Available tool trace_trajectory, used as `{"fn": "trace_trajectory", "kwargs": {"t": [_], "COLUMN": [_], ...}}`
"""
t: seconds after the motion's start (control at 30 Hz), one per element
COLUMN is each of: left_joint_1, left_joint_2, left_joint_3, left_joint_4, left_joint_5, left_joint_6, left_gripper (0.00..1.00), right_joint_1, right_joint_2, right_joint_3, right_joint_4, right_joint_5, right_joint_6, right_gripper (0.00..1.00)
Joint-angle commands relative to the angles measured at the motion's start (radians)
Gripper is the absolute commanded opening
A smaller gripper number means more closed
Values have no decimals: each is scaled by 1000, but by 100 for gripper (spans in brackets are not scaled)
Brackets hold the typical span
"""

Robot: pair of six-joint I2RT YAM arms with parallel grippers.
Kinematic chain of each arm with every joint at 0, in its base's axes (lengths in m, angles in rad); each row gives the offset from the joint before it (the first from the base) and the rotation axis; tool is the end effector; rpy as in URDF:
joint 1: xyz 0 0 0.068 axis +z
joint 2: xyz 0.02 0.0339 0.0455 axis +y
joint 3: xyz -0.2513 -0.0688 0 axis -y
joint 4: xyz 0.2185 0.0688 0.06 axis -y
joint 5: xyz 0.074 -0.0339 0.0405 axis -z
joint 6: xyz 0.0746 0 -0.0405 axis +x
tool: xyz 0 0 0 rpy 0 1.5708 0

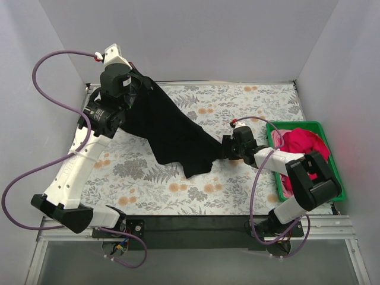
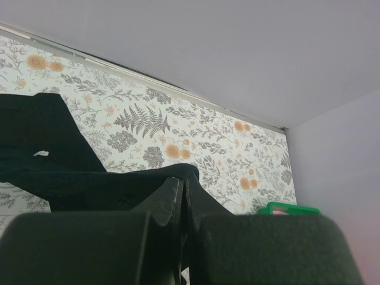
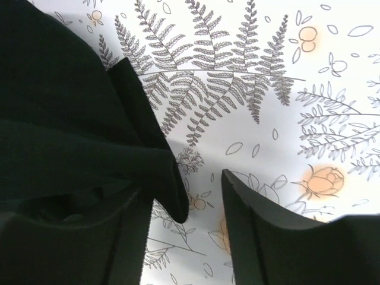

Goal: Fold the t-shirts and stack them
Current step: Flatten the tshirt out

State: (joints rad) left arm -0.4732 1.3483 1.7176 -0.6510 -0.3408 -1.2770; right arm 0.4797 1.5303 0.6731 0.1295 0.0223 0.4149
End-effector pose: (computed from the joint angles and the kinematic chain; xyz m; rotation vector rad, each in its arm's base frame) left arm 0.2653 -0.1078 0.4533 -0.9791 1.6690 -0.8955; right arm 0.2750 0.1412 0.1398 -0.0640 2.3364 0.4298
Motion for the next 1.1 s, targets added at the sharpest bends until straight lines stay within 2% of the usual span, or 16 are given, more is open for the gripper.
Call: {"fn": "trace_trajectory", "kwargs": {"t": [0.0, 0.07, 0.17, 0.2, 0.27, 0.33, 0.47, 0.57, 0.63, 0.73, 0.83, 0.93, 1.03, 1.07], "left_joint_1": [7, 10, 18, 22, 31, 59, 128, 186, 215, 235, 237, 237, 237, 237], "left_joint_2": [-24, -21, -18, -12, -6, 9, 104, 188, 242, 235, 166, 79, -81, -180], "left_joint_3": [34, 33, 34, 34, 42, 63, 158, 339, 451, 502, 468, 323, 82, -70], "left_joint_4": [13, 17, 30, 39, 53, 68, 131, 142, 151, 160, 152, 139, 108, 88], "left_joint_5": [-30, -36, -37, -37, -50, -76, -104, -95, -87, -86, -119, -148, -139, -139], "left_joint_6": [28, 33, 41, 48, 64, 97, 172, 206, 212, 212, 246, 240, 145, 116], "left_gripper": [0, 0, 0, 0, 0, 0, 0, 0, 0, 0, 0, 0, 0, 0], "right_joint_1": [-1, -1, 2, 0, -1, -12, -27, -29, -29, -29, -27, -27, -27, -27], "right_joint_2": [57, 77, 96, 97, 81, 61, 16, 10, 8, -18, -80, -162, -249, -289], "right_joint_3": [-1, 19, 55, 66, 98, 190, 434, 667, 817, 911, 918, 803, 608, 562], "right_joint_4": [-8, 12, 28, 22, -22, -86, -284, -330, -352, -361, -386, -418, -474, -514], "right_joint_5": [-43, -96, -131, -127, -43, 34, 311, 471, 524, 581, 513, 455, 404, 356], "right_joint_6": [-31, -48, -80, -102, -126, -162, -307, -392, -484, -570, -579, -516, -444, -380], "right_gripper": [46, 45, 35, 18, 3, 1, 1, 1, 1, 1, 2, 4, 5, 5]}}
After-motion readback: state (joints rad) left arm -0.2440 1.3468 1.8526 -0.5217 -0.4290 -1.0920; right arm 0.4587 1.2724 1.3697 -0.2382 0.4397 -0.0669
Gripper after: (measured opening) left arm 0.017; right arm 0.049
